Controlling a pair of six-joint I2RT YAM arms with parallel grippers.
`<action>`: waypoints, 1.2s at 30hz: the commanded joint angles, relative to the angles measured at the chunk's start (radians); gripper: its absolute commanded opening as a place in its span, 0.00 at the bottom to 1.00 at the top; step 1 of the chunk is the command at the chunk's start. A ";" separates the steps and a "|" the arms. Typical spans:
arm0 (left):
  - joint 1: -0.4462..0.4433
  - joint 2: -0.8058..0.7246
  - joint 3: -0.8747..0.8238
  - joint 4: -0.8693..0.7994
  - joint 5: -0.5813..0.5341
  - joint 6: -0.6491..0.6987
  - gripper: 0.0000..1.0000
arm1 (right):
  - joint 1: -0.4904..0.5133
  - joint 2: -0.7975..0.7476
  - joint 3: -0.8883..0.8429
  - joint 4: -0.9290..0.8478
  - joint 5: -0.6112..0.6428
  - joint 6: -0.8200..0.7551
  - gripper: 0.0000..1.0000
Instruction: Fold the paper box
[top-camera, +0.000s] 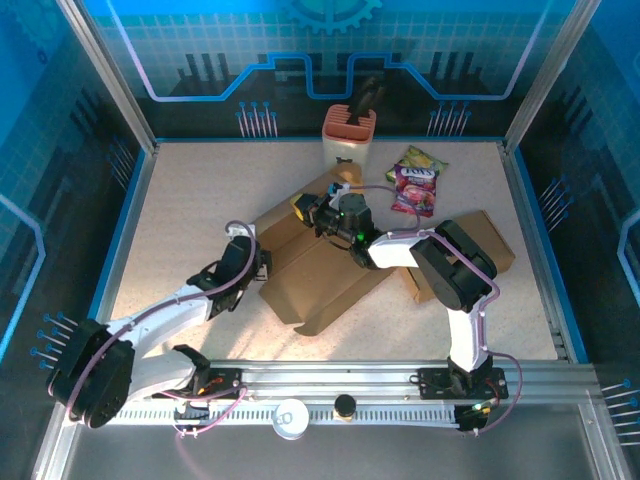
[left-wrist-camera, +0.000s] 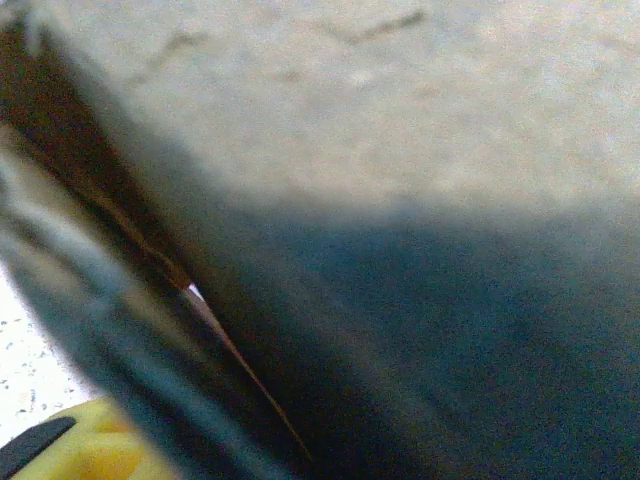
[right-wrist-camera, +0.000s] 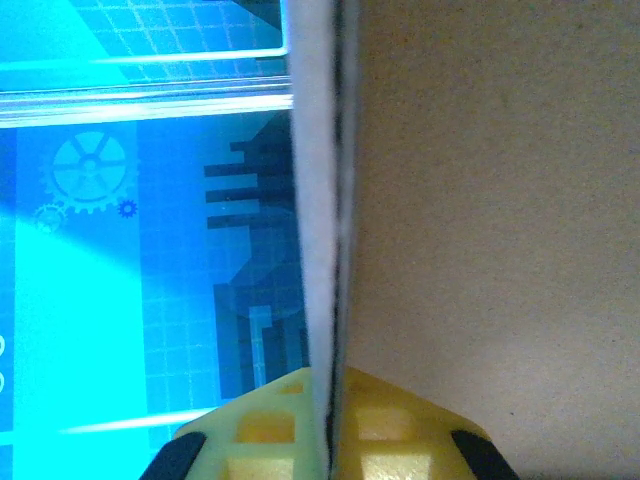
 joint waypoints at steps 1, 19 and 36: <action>-0.040 0.027 -0.001 0.128 -0.127 0.000 0.45 | 0.015 0.021 -0.014 0.001 -0.024 0.008 0.00; -0.080 0.193 -0.049 0.412 -0.249 0.081 0.42 | 0.003 0.036 -0.020 0.008 -0.038 0.021 0.00; -0.083 0.267 -0.012 0.428 -0.260 0.042 0.07 | 0.002 0.056 -0.012 0.026 -0.037 0.036 0.00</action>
